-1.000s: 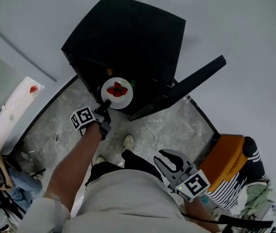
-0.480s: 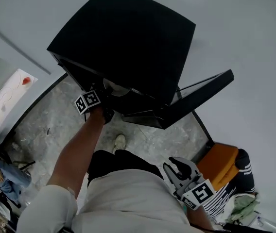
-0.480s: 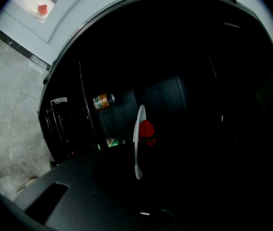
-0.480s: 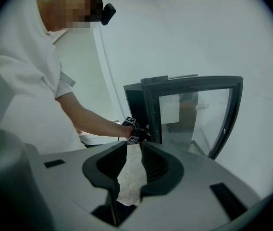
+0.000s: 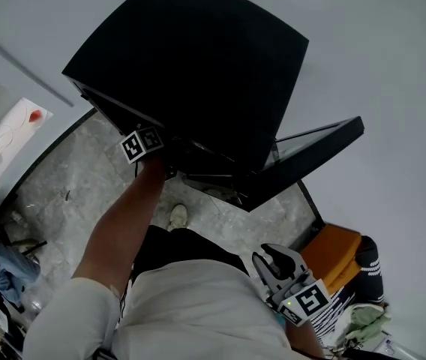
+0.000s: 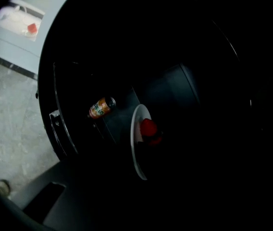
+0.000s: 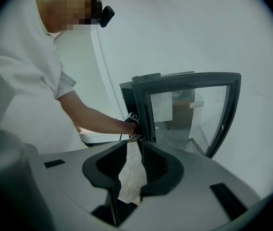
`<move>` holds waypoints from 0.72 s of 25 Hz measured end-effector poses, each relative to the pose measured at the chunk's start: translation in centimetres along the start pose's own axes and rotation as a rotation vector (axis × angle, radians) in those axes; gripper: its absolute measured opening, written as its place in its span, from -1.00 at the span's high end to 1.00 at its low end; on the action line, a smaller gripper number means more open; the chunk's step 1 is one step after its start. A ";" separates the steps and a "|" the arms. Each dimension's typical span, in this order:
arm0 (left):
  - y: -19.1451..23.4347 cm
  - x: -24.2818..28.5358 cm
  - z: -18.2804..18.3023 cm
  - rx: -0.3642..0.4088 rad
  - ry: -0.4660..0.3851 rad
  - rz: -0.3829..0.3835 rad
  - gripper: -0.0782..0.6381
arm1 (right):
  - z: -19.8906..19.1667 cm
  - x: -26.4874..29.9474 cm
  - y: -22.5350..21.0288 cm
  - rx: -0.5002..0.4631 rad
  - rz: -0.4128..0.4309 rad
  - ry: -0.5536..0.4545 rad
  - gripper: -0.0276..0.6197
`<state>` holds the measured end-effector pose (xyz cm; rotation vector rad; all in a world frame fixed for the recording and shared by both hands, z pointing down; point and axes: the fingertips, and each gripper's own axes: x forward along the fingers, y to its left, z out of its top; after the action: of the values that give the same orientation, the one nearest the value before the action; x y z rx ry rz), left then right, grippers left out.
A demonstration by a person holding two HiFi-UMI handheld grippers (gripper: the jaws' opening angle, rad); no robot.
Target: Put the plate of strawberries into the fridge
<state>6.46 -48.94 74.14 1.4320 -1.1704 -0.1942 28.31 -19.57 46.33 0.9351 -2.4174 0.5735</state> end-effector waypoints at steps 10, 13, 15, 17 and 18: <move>4.9 -4.6 -1.9 0.412 0.297 0.574 0.40 | 0.1 0.4 -0.1 0.015 -0.014 -0.015 0.59; 1.5 -1.6 -0.5 0.458 0.178 0.358 0.38 | 0.1 0.4 0.3 0.012 -0.022 -0.023 0.59; 0.3 -1.0 0.3 0.476 0.124 0.273 0.38 | 0.1 0.4 0.7 0.011 -0.027 -0.027 0.59; 0.3 -1.7 0.4 0.485 0.124 0.263 0.38 | 0.2 0.6 1.3 0.007 -0.029 -0.035 0.59; 0.3 -2.2 0.4 0.485 0.127 0.259 0.38 | 0.3 0.7 1.6 0.005 -0.029 -0.041 0.59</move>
<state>4.96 -47.54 73.17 1.6594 -1.3381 0.3813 26.61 -19.00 46.19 0.9912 -2.4352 0.5549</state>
